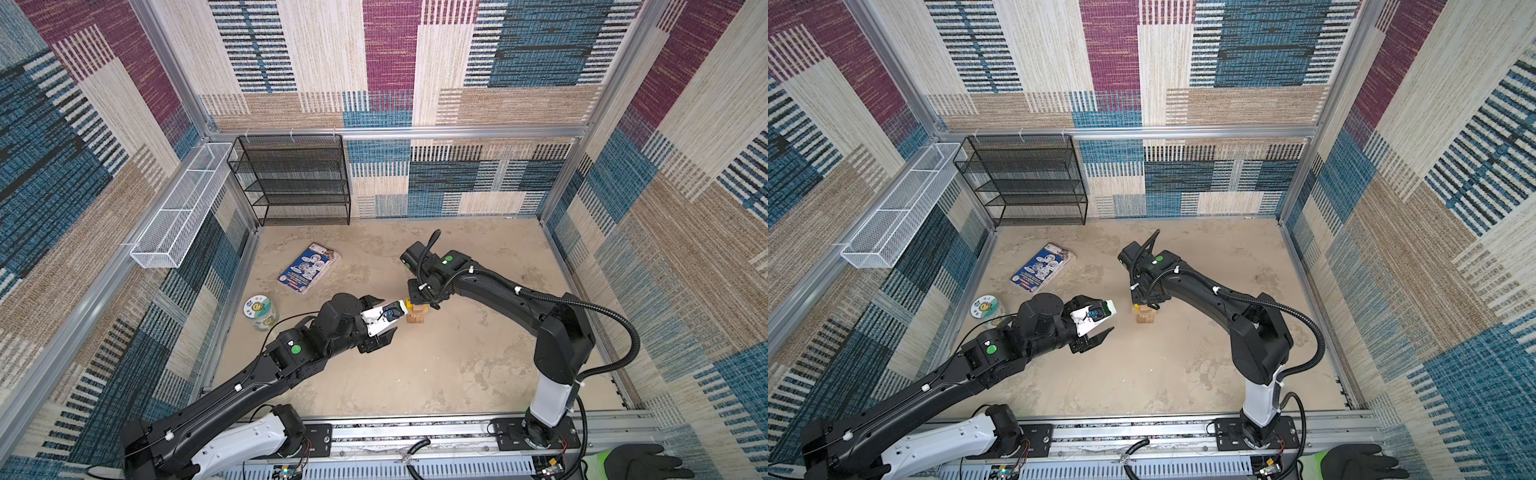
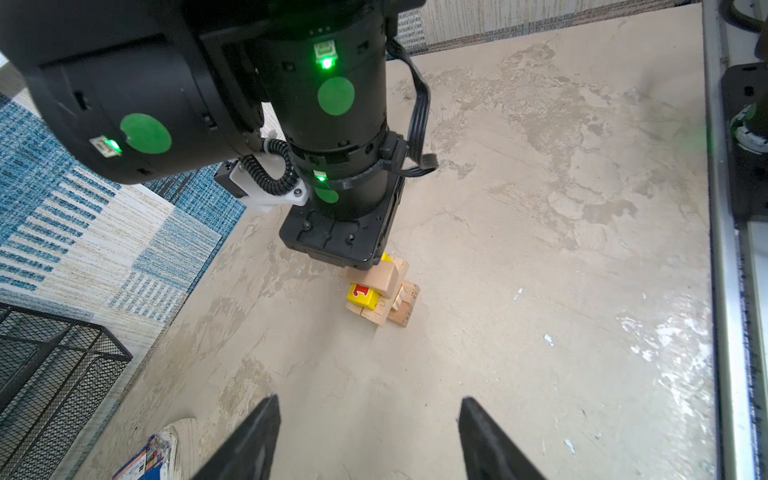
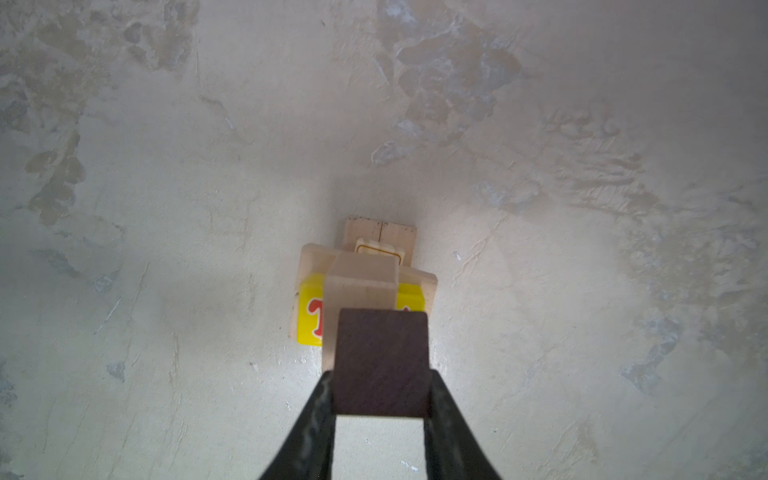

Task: Build the wood block tower
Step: 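Lower the dark brown cube onto the top of the arch block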

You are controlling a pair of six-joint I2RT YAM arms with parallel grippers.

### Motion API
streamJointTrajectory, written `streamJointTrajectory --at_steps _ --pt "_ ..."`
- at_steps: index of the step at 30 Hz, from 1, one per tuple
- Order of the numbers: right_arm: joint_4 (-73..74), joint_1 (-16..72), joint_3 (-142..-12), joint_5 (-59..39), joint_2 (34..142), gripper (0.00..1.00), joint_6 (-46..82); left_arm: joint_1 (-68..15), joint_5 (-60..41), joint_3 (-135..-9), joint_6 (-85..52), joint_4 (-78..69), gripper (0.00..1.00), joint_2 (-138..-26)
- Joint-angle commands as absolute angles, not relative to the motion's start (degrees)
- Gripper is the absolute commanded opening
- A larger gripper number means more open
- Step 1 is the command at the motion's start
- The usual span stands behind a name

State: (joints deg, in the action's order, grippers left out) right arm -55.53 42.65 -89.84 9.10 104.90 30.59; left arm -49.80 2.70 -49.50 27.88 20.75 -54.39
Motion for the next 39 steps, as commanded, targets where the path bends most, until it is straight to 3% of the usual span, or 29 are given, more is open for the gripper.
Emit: streamJointTrajectory --at_steps 1,39 --pt "-54.49 42.56 -90.21 8.09 105.11 0.25 30.32 -49.57 2.55 -49.06 28.48 18.94 0.72 -54.18" --pt "-55.46 42.67 -93.16 6.59 107.22 0.3 31.0 -49.13 3.08 -47.46 29.01 18.55 0.72 -52.3"
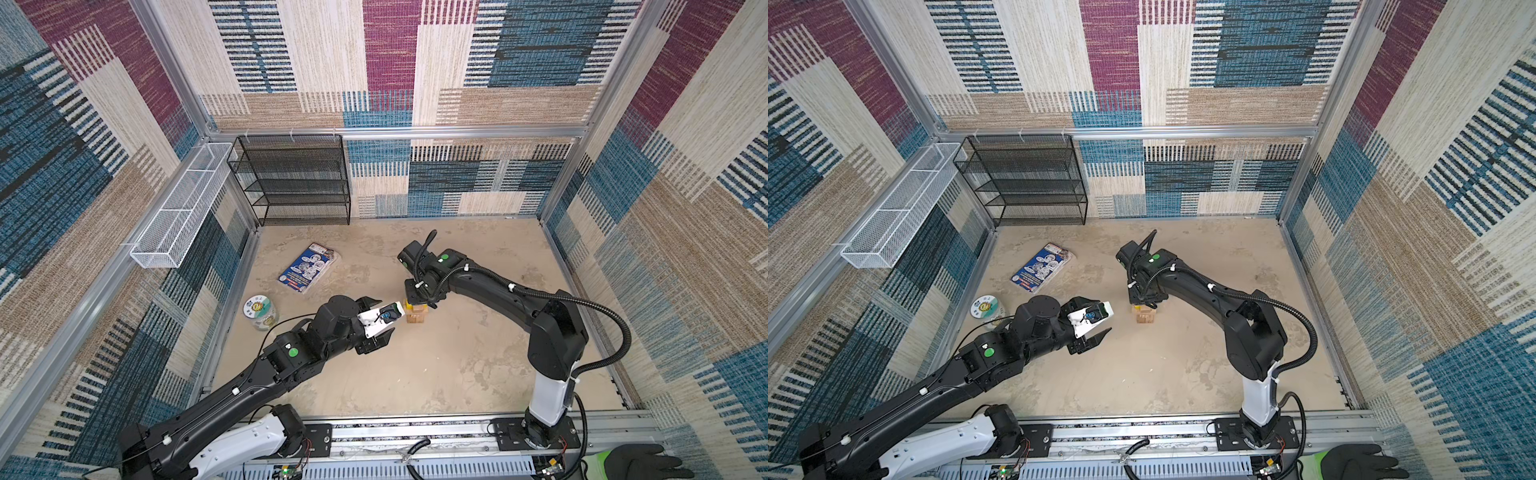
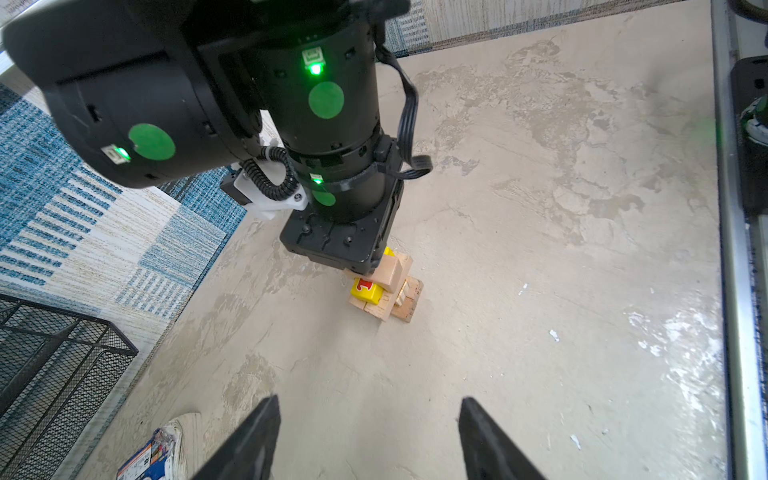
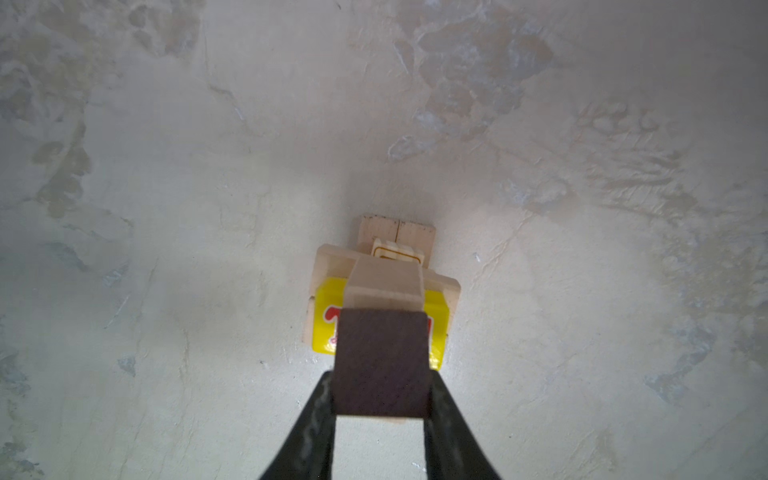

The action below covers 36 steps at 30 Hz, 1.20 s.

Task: Build the wood block tower
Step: 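Lower the dark brown cube onto the top of the arch block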

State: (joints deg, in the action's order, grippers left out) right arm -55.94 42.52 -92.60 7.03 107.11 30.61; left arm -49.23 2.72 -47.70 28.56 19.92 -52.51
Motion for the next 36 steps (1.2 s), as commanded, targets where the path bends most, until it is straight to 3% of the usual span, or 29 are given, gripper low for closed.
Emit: streamJointTrajectory --at_steps 1,36 --pt "-55.38 42.64 -93.23 6.55 107.23 0.3 31.03 -49.13 2.99 -47.46 29.01 18.46 0.72 -52.27" --pt "-56.16 42.71 -91.94 6.49 107.84 0.4 31.84 -48.95 2.62 -47.22 28.78 18.59 0.72 -52.38"
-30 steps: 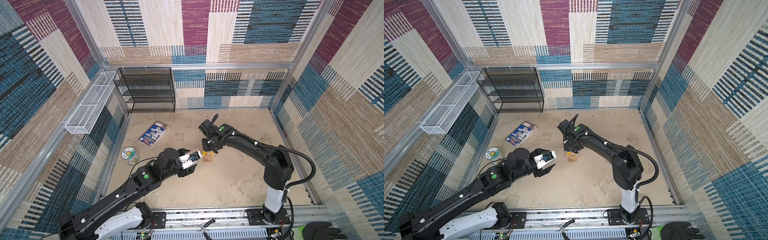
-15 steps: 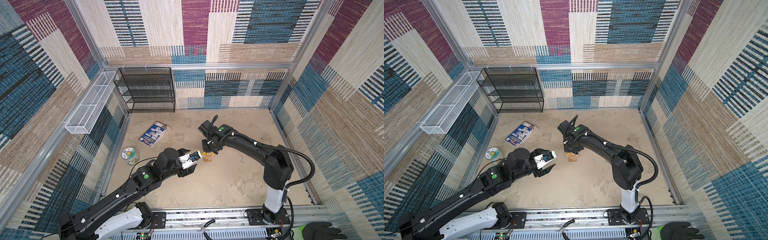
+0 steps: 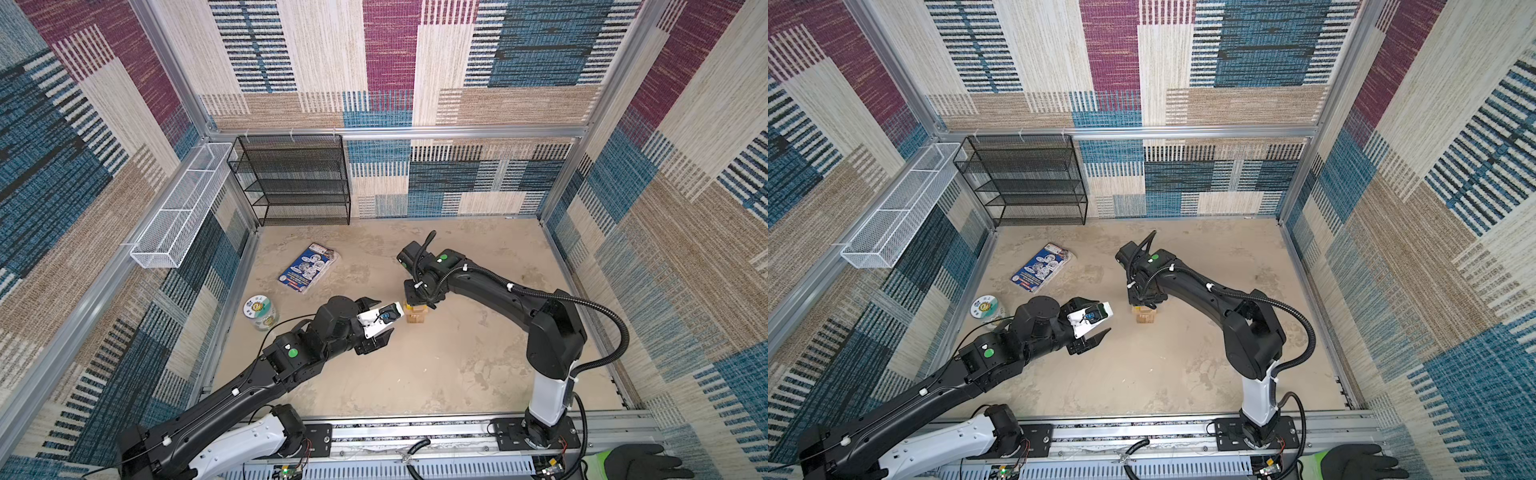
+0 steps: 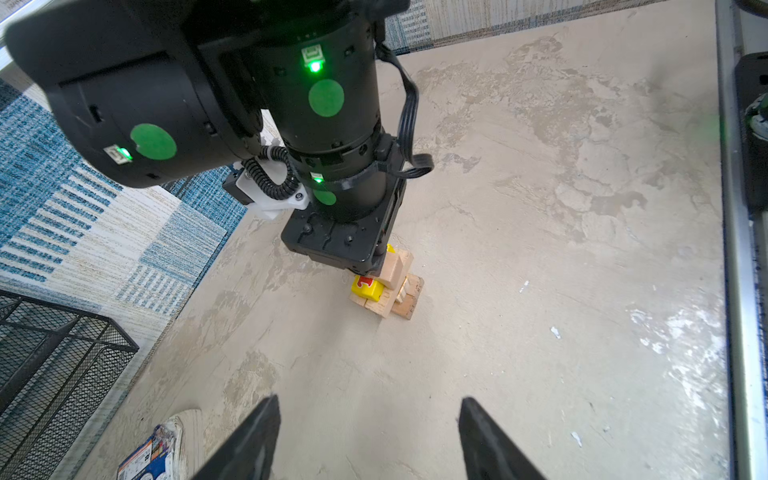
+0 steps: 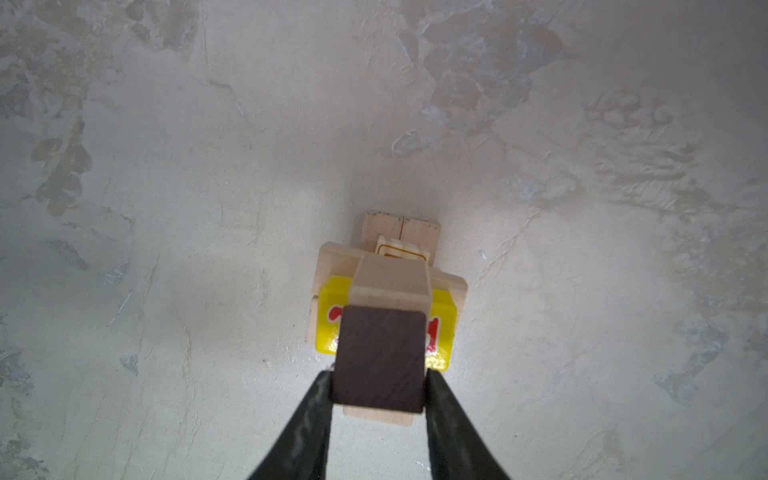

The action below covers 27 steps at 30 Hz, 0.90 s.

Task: Build the wood block tower
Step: 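Lower the dark brown cube onto the top of the arch block, then open the right gripper and raise it from the brown cube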

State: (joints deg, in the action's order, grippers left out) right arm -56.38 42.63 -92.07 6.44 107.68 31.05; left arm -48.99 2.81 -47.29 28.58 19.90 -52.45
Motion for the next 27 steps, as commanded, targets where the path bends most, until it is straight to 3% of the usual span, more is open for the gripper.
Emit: streamJointTrajectory --at_steps 1,5,14,24,27 --pt "-56.16 42.7 -91.98 6.58 107.84 0.4 31.9 -48.96 2.61 -47.2 28.83 18.62 0.72 -52.38" --pt "-56.34 42.71 -92.11 6.59 107.84 0.41 31.94 -48.95 2.64 -47.13 28.83 18.67 0.72 -52.36" --pt "-57.22 42.72 -93.25 6.96 107.51 0.62 32.35 -48.89 2.57 -47.2 28.83 18.49 0.72 -52.33" --pt "-56.6 42.74 -94.2 7.99 105.36 0.66 32.39 -48.1 3.16 -46.95 28.06 17.62 0.72 -51.45" --pt "-56.84 42.71 -94.39 9.81 104.79 0.74 32.09 -47.1 2.43 -47.06 27.4 16.6 0.72 -51.89"
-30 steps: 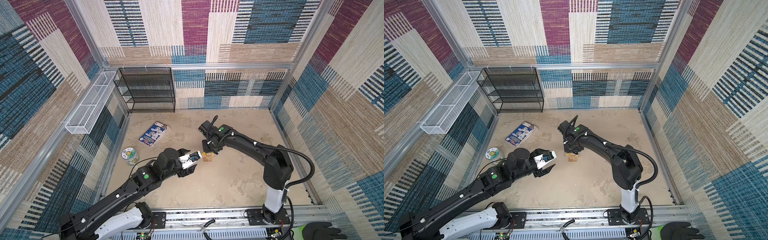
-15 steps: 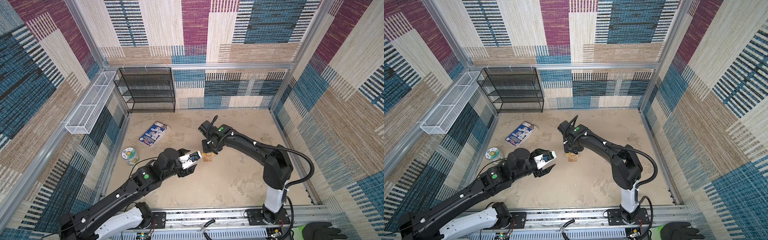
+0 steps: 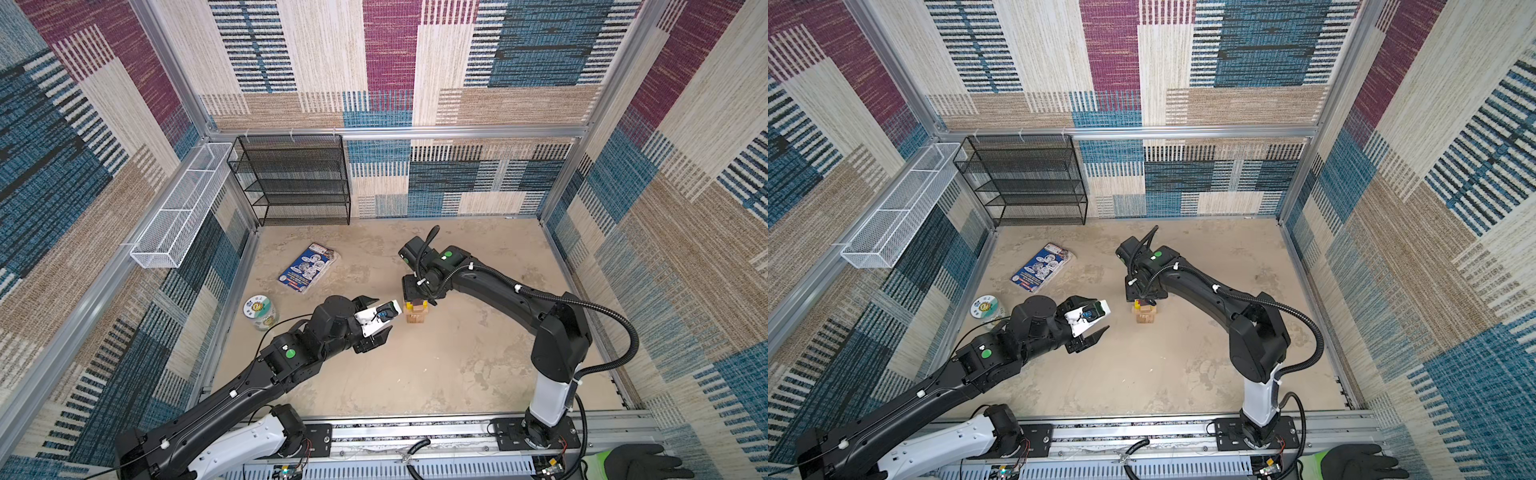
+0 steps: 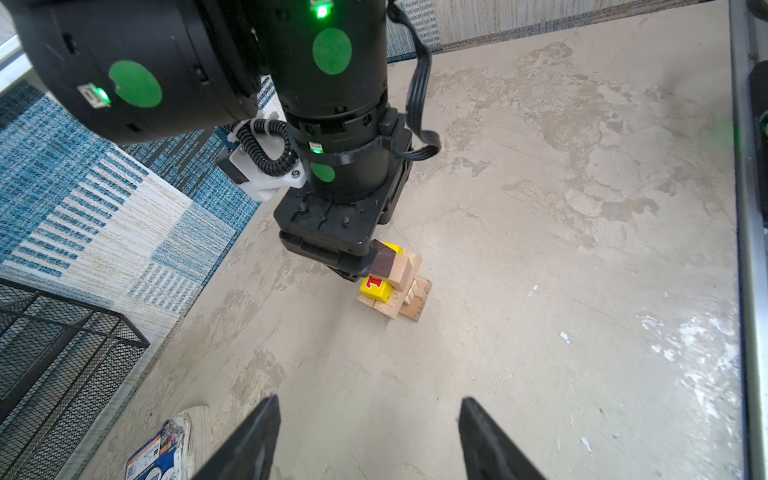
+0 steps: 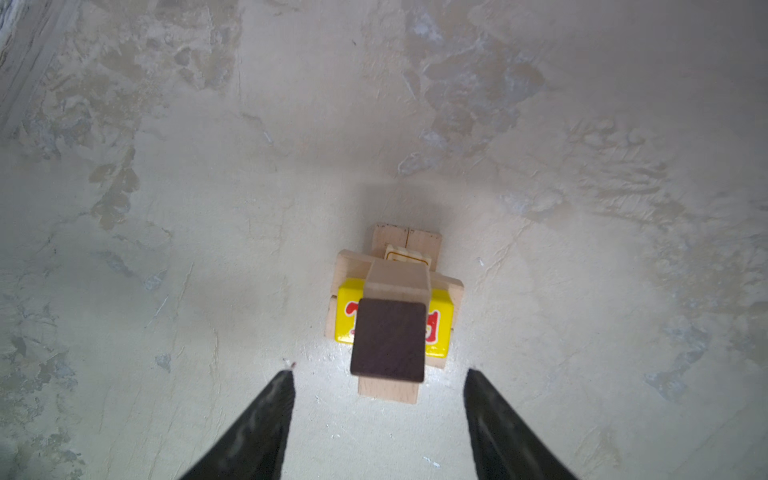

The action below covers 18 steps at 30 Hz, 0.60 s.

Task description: Build the wood block tower

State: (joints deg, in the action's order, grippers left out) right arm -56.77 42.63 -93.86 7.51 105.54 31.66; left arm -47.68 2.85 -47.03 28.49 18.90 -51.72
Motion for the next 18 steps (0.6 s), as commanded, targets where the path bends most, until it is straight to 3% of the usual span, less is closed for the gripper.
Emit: streamJointTrajectory --at_steps 1,12,18 --pt "-56.87 42.76 -94.18 10.29 104.45 0.79 32.08 -46.64 2.16 -47.28 27.14 16.35 0.72 -52.29" --pt "-48.89 42.63 -88.29 11.63 95.07 0.81 30.32 -43.34 6.92 -52.02 21.32 16.79 0.71 -55.1" --pt "-37.24 41.83 -81.84 8.08 88.6 0.81 32.47 -42.12 11.62 -56.93 15.05 16.74 0.71 -60.31"
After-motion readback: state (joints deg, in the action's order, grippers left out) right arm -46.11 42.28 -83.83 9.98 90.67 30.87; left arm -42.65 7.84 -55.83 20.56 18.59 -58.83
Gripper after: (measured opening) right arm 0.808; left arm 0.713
